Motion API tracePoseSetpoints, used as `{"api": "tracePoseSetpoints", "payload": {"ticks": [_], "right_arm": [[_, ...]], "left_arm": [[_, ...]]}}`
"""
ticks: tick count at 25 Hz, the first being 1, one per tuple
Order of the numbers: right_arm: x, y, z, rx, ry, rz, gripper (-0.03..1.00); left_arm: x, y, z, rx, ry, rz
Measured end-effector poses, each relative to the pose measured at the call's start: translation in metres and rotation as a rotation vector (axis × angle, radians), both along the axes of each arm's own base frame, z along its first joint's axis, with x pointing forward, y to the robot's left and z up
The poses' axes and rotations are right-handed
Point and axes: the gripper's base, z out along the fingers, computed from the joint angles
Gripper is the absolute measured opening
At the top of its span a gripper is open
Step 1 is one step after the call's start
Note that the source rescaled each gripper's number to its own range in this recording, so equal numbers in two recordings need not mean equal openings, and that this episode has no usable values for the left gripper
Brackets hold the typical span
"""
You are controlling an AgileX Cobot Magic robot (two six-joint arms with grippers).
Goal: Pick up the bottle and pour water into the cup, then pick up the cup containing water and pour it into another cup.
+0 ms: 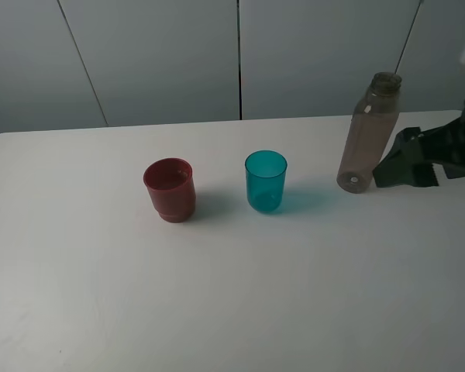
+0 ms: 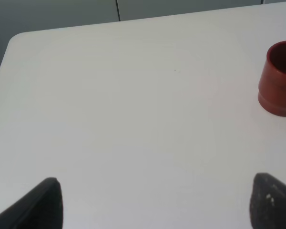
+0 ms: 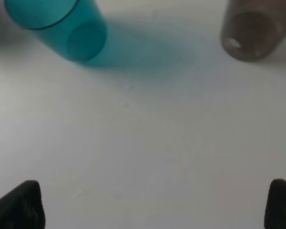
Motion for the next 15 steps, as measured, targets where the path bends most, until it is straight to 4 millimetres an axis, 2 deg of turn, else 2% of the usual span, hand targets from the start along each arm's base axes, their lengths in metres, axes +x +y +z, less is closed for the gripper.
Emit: {"api": "tracePoseSetpoints", "payload": {"ticks": [4,9,12,15], "right_arm": [[-0.038,-0.025,0.027,0.013,-0.086,-0.115,1.0],[-0.098,-0.032,0.052,0.0,-0.291,-0.147,1.0],[-0.132,-0.033,0.06,0.003,-0.432,-0.147,1.0],[-0.163,-0.033,0.059,0.004,-0.511,-0.142,1.0]], "left_arm": [[0.0,0.0,0.0,0.0,0.0,0.0],[0.0,0.0,0.0,0.0,0.0,0.0],[0.0,0.0,0.0,0.0,0.0,0.0],[0.0,0.0,0.0,0.0,0.0,0.0]]}}
